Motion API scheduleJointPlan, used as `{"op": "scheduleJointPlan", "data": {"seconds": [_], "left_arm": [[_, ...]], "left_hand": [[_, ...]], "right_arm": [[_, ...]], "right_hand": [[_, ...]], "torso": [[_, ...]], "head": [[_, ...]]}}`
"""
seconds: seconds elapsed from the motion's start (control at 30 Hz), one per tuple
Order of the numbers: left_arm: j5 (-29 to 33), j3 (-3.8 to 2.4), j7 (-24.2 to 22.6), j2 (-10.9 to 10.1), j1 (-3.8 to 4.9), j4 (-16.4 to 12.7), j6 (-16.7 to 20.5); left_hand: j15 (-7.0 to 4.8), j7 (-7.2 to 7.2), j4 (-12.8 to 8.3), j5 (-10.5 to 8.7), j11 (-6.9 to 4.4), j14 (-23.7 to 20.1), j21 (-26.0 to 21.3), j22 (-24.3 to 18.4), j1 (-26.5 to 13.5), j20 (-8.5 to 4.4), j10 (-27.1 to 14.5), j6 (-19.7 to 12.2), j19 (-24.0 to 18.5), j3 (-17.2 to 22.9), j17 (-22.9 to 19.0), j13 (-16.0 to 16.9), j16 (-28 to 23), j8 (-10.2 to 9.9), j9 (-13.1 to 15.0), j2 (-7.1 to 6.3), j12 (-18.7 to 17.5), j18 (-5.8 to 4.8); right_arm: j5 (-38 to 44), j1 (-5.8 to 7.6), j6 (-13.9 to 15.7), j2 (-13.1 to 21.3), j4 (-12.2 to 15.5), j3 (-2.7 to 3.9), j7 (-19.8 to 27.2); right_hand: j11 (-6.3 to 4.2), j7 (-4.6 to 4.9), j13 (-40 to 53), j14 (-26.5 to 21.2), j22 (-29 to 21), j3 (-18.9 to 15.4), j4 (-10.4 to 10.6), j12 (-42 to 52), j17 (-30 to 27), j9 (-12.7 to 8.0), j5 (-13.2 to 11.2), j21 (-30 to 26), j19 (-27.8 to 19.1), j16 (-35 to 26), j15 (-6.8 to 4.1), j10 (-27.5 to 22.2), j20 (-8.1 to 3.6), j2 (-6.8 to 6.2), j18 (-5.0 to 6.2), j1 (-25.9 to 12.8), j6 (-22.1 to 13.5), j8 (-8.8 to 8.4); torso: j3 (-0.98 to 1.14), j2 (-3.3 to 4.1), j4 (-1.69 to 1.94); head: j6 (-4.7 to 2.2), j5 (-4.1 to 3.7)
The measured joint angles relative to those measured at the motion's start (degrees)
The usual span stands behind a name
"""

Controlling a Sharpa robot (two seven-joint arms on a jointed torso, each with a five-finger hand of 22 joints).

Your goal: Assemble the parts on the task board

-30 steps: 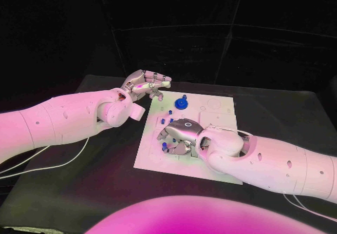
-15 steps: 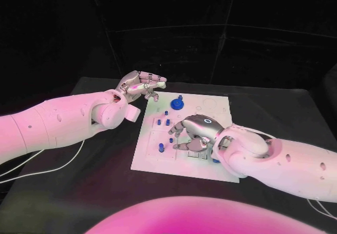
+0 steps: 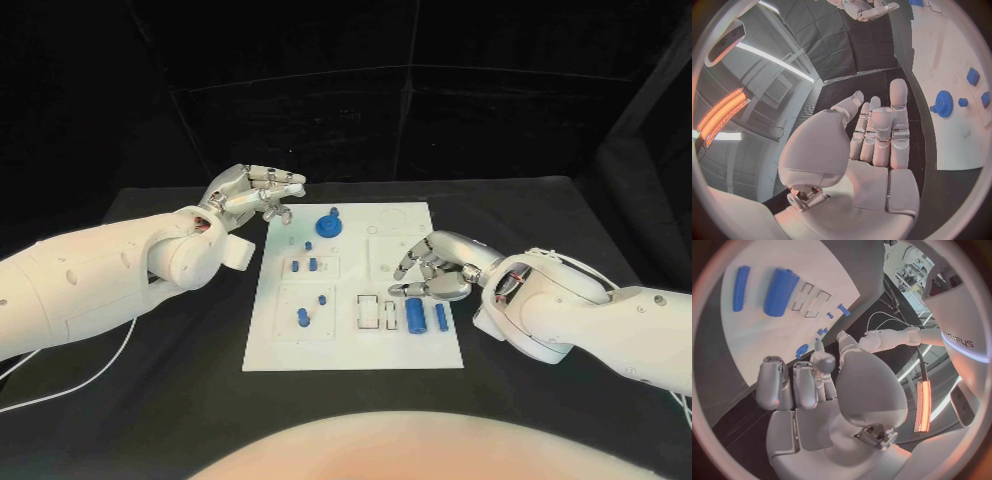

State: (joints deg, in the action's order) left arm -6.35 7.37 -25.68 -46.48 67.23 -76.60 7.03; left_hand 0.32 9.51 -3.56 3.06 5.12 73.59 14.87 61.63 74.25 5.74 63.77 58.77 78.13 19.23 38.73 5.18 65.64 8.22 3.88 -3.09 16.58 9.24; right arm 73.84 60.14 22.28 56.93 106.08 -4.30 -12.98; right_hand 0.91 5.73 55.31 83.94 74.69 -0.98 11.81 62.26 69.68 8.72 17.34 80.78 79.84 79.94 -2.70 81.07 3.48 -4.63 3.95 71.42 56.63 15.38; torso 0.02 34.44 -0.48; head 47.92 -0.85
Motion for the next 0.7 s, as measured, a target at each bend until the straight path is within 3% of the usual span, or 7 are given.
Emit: {"op": "scheduleJointPlan", "data": {"seconds": [0.1, 0.33, 0.7], "left_arm": [[0.0, 0.03, -0.1, 0.0, 0.00, -0.2, 0.0], [0.0, 0.06, -0.2, -0.1, 0.00, -0.4, 0.0], [0.0, 0.08, -0.2, -0.4, -0.01, -0.6, 0.0]], "left_hand": [[0.00, 0.00, 0.0, 0.00, 0.00, 0.0, 0.0, 0.0, 0.0, 0.00, 0.0, 0.0, 0.0, 0.0, -0.1, 0.0, 0.0, 0.0, 0.0, 0.00, 0.0, 0.00], [0.00, 0.00, 0.0, 0.00, 0.00, 0.0, 0.0, 0.0, 0.0, 0.00, 0.0, 0.0, 0.0, 0.0, -0.1, 0.0, 0.0, 0.0, 0.0, 0.00, 0.0, 0.00], [0.01, 0.00, 0.2, 0.00, 0.00, 0.0, 0.0, -0.1, 0.0, 0.00, 0.0, 0.0, 0.0, -0.2, -0.1, 0.0, 0.0, 0.0, 0.0, 0.02, 0.0, 0.00]], "right_arm": [[-0.7, -0.46, -0.2, 0.8, -0.6, -0.01, -2.8], [-0.8, -1.71, 0.0, 1.6, -0.6, -0.25, -9.2], [0.3, -2.42, -0.8, 1.0, -0.8, -0.28, -16.2]], "right_hand": [[0.22, 0.19, 8.9, 0.0, 0.3, -2.4, 1.5, 7.1, 3.2, 1.3, 2.1, 1.3, 1.1, 1.9, 0.00, 0.2, 0.10, 0.28, 0.01, -0.1, -1.7, 2.08], [0.53, 0.44, 15.1, 0.0, 0.3, -5.4, 4.0, 11.2, 5.1, 2.9, 2.2, 1.5, 1.2, 2.9, 0.00, 0.5, 0.29, 1.12, 0.01, 0.1, -3.4, 4.93], [0.32, 0.42, 16.9, 0.0, 0.2, -8.7, 4.8, 11.6, 5.3, 4.1, 0.9, 1.7, 1.2, 3.6, 0.01, 0.7, 0.30, 2.22, 0.02, -2.3, -4.9, 6.88]], "torso": [[-0.07, -0.18, -0.30], [-0.12, -0.36, -0.73], [-0.21, -0.34, -0.64]], "head": [[-0.04, -0.56], [0.42, -1.21], [0.81, -1.51]]}}
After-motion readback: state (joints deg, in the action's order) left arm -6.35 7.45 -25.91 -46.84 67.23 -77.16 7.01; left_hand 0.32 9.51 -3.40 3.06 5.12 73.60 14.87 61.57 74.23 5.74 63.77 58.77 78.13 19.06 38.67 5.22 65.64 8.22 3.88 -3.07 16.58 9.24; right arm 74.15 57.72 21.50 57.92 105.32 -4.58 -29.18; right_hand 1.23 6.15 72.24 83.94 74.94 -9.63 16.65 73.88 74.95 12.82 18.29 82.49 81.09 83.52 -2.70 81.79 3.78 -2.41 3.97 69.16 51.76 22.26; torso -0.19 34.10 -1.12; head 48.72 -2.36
